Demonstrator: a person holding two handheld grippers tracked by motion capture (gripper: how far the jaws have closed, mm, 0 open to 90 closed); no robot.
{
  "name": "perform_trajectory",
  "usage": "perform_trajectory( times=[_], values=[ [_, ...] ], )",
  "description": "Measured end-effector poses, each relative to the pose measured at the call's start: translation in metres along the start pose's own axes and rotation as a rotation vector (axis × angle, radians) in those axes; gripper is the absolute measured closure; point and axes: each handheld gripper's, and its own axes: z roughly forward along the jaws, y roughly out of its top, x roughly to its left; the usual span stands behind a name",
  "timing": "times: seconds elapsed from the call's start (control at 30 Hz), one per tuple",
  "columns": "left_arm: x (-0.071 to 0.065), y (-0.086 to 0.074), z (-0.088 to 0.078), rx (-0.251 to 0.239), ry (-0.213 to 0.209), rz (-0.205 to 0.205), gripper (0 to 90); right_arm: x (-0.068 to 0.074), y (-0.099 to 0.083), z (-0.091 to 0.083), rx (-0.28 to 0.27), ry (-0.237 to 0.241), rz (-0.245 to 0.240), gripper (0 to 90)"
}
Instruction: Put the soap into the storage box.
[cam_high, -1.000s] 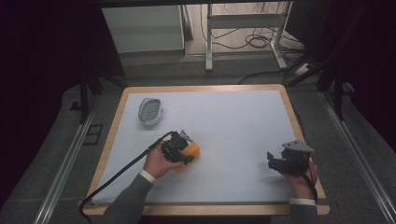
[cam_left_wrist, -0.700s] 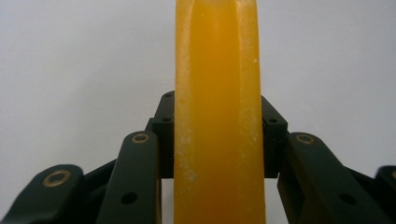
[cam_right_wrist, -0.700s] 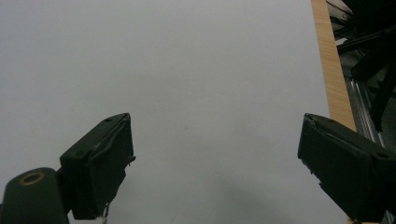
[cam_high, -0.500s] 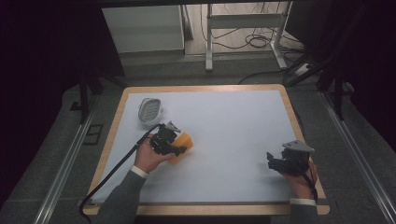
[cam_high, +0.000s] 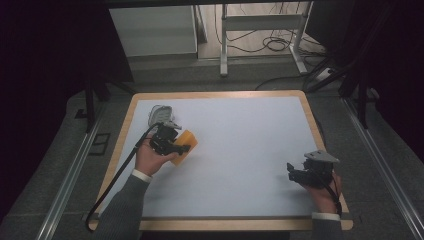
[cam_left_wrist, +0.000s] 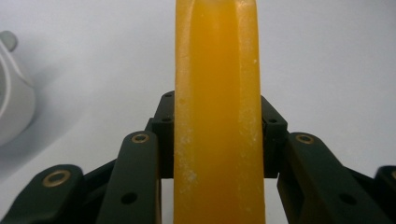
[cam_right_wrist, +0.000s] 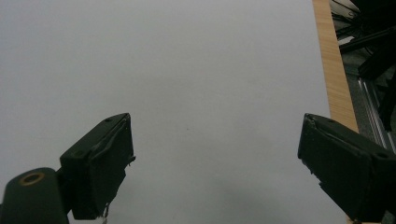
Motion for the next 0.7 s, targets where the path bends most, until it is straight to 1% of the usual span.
perform_trajectory(
  times=[0.03,0.07,0.1,0.13,0.37,0.47,0.7],
  values=[
    [0.000,0.000,0.000,0.000,0.000,0.000,61.0,0.000,0.000,0.000,0.000,0.000,0.000,10.6],
    [0.004,0.001,-0.001,0.000,0.003,-0.007,61.0,0.001,0.001,0.000,0.002,0.000,-0.005,10.6],
    [0.004,0.001,-0.001,0.000,0.003,-0.007,61.0,0.001,0.001,0.000,0.002,0.000,-0.005,10.6],
    [0.006,0.001,-0.001,0.001,0.005,-0.012,61.0,0.001,0.002,-0.001,-0.001,0.002,-0.005,10.6],
    [0.012,0.002,-0.004,-0.004,0.007,-0.025,61.0,0.002,0.002,-0.001,-0.001,-0.001,-0.008,10.6],
    [0.015,0.003,-0.005,-0.012,0.007,-0.036,61.0,0.001,0.001,-0.001,-0.004,-0.004,-0.012,10.6],
    [0.022,0.008,-0.009,-0.019,0.011,-0.045,61.0,-0.001,0.001,-0.001,0.005,-0.007,-0.007,10.6]
  ],
)
